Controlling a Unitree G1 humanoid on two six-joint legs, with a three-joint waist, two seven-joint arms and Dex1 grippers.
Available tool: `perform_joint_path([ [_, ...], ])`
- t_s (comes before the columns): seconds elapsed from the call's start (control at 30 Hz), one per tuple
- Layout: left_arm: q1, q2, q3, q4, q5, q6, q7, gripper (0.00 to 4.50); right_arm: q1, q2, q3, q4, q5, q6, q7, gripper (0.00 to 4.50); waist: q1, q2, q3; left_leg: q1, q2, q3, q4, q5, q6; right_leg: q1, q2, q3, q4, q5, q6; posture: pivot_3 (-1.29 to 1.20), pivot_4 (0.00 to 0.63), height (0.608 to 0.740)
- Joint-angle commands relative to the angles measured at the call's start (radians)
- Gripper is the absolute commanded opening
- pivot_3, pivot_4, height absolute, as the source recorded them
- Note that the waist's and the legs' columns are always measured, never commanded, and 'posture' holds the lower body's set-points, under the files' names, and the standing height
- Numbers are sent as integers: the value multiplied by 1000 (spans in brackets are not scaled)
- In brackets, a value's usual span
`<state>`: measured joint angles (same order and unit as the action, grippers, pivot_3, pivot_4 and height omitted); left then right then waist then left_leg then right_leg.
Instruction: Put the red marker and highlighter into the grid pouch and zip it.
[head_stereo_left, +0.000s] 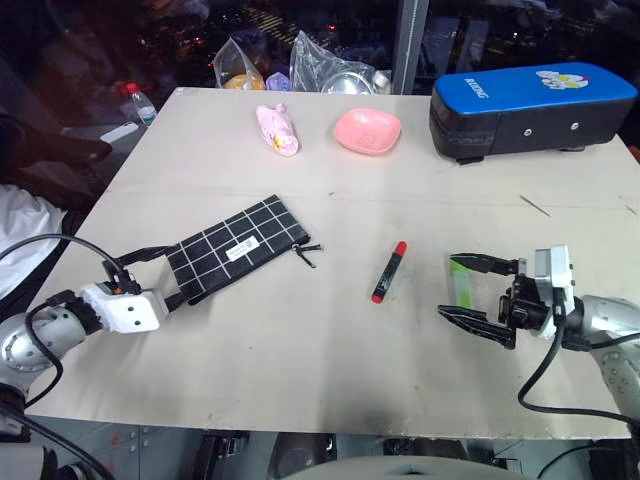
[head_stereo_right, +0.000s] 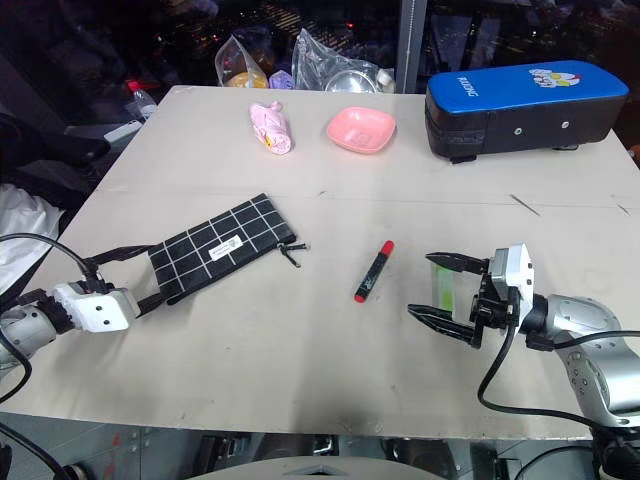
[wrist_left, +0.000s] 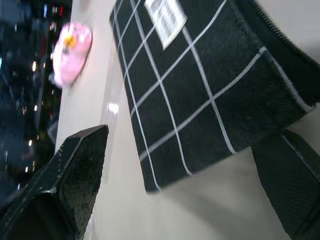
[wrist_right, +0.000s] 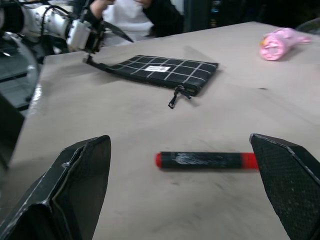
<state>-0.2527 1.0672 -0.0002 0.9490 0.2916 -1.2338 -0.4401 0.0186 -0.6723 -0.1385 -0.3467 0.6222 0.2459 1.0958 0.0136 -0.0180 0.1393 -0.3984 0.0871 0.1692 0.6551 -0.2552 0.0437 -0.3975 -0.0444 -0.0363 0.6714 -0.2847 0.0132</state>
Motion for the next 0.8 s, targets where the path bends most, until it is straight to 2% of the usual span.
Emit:
perform_joint_path([
  [0.03, -10, -32, -44, -45, -19, -9, -28, 4472, -7, 10, -36, -1, -11, -39, -24, 4500, 1, 0, 0, 0, 0, 0, 0, 0, 0, 0, 1, 0, 1, 0, 0, 0, 150, 740],
  [0.23, -27, -86, -65, -110, -53, 17, -32, 4472, -10, 14, -40, 9, -23, -45, -56, 4500, 0, 0, 0, 1, 0, 0, 0, 0, -1, 0, 2, 0, 3, -1, 1, 0, 150, 740],
  [0.37, -17, -138, -36, -174, -64, 46, 18, 4472, -4, 15, -39, 9, -30, -49, -75, 4500, 0, 0, 0, 1, 0, 0, 2, 0, -1, 0, 2, 0, 4, -1, 1, 0, 150, 740],
  [0.5, -3, -180, -16, -255, 17, 86, 95, 4472, 2, 16, -37, 9, -32, -52, -84, 4500, -1, 0, 0, 0, 1, 0, 4, 0, -1, 0, 3, 1, 6, -1, 2, 0, 150, 740],
  [0.63, 5, -211, -25, -339, 104, 263, 146, 4472, -2, 11, -42, 10, -30, -48, -89, 4500, -1, 0, 0, 1, 1, -1, 4, 0, -1, 0, 3, 1, 7, -1, 2, 0, 150, 740],
  [0.8, -21, -245, -45, -415, 207, 370, 239, 4472, -10, 2, -50, 30, -37, -51, -84, 4500, 1, 0, 0, 1, 1, -2, 6, 0, -1, 0, 4, 1, 8, -1, 1, 0, 150, 740],
])
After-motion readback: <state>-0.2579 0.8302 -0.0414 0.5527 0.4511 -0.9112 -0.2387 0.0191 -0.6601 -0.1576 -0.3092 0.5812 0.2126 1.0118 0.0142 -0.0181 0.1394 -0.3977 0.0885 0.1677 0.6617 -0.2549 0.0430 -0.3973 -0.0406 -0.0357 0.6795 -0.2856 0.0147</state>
